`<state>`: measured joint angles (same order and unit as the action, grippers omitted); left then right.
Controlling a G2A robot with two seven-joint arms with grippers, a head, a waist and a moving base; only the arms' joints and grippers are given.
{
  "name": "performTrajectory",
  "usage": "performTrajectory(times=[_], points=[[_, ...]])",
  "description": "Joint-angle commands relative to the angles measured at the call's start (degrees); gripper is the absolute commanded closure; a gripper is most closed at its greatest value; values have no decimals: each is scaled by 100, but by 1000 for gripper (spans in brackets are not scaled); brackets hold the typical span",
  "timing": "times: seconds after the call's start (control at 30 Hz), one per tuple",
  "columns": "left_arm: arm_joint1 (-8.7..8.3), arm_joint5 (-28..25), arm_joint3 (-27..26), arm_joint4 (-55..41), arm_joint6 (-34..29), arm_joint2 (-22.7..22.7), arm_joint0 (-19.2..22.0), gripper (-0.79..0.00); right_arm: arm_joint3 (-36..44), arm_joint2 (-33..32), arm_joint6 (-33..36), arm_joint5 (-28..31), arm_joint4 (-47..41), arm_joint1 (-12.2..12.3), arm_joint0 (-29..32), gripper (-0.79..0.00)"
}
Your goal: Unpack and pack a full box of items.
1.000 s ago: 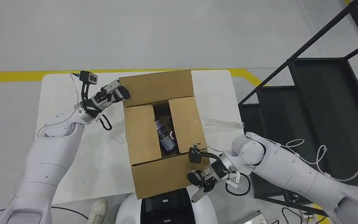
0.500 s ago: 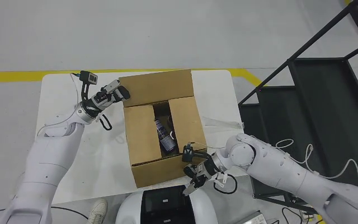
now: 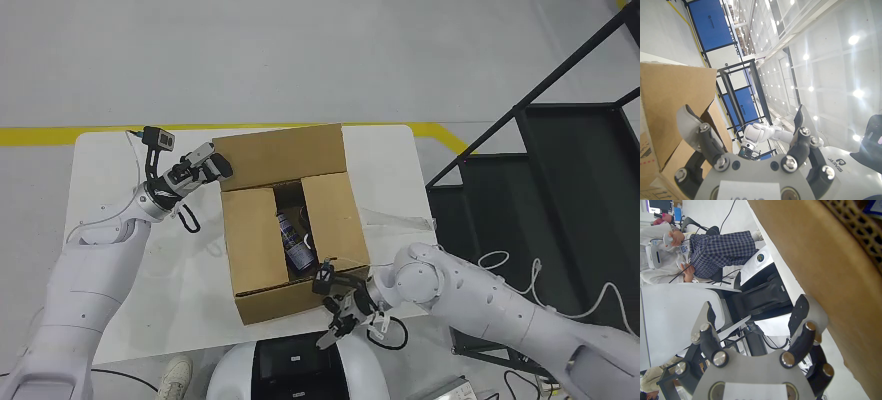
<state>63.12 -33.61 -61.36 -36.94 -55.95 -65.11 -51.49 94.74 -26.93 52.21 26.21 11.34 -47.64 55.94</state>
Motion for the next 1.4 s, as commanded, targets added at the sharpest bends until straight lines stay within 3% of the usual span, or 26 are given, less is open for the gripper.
performTrajectory(times=[0.0,0.27,0.53,0.67,0.9,1.37], points=[[0,0,0,0,0,0,0,-785,118,9,34,-33,97,-8,27,-785],[0,0,0,0,0,0,0,-785,728,-325,103,176,157,185,321,-785],[0,0,0,0,0,0,0,-785,1427,-834,639,855,-547,525,737,-785],[0,0,0,0,0,0,0,-785,1590,-1220,522,1235,-1179,716,1042,-785],[-2,38,-248,604,834,-146,-2,-785,1467,-1531,887,1698,-2015,907,1279,-785],[343,617,1072,2117,1860,709,987,-785,1441,-1480,961,1624,-2250,1002,1202,-785]])
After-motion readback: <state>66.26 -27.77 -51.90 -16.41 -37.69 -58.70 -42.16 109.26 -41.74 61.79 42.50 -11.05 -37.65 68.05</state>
